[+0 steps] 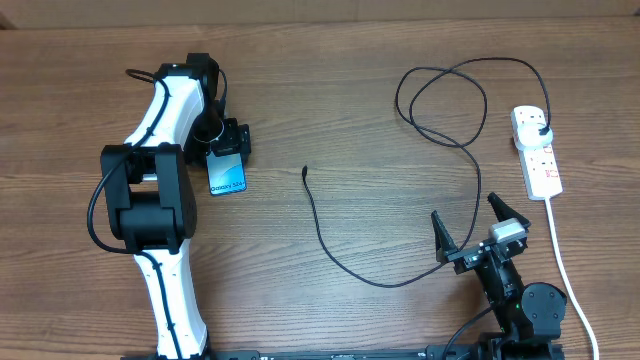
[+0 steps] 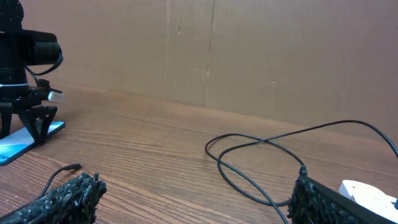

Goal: Plug charger to phone and switch on socket
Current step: 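Close the left gripper on the phone's lower end and lift it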

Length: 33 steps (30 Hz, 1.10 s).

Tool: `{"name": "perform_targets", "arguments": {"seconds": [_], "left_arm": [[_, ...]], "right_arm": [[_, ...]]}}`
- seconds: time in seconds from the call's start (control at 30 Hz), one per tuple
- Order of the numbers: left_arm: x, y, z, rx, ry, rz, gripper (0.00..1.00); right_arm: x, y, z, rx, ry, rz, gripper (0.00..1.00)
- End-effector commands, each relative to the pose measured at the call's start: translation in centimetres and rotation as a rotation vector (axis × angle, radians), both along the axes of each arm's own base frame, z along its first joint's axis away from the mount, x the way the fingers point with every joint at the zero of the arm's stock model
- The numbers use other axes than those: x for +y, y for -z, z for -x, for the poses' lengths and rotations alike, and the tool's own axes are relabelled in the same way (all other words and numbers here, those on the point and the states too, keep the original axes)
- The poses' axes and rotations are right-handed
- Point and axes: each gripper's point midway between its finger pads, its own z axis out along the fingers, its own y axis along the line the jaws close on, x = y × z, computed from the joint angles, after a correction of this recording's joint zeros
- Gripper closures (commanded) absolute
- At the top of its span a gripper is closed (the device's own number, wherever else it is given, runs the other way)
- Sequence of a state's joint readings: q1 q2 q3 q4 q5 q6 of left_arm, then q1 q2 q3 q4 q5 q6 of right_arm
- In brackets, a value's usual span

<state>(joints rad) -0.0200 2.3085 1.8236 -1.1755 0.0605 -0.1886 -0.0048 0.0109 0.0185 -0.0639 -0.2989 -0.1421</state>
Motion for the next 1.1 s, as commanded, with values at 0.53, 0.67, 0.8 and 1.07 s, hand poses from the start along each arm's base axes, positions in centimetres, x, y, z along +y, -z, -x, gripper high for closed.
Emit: {"name": "perform_targets", "arguments": {"seconds": [0.53, 0.67, 0.8, 1.07], "left_arm": [[0.0, 1.0, 0.3, 0.009, 0.014, -0.074, 0.07], [-0.4, 1.4, 0.4, 0.017, 0.009, -0.075, 0.08], [-0.5, 2.2, 0.7, 0.039, 0.009, -0.072, 0.11], [-0.4, 3.4, 1.5, 0.085, 0.012, -0.075, 0.21]], "right_arm": [[0.0, 0.2, 0.0, -0.001, 0.005, -0.006, 0.0], [0.0, 0.2, 0.0, -0.001, 0.005, -0.006, 0.0], [0.0, 0.2, 0.0, -0.001, 0.005, -0.006, 0.0], [0.0, 0.2, 0.0, -0.001, 0.005, -0.006, 0.0]]}}
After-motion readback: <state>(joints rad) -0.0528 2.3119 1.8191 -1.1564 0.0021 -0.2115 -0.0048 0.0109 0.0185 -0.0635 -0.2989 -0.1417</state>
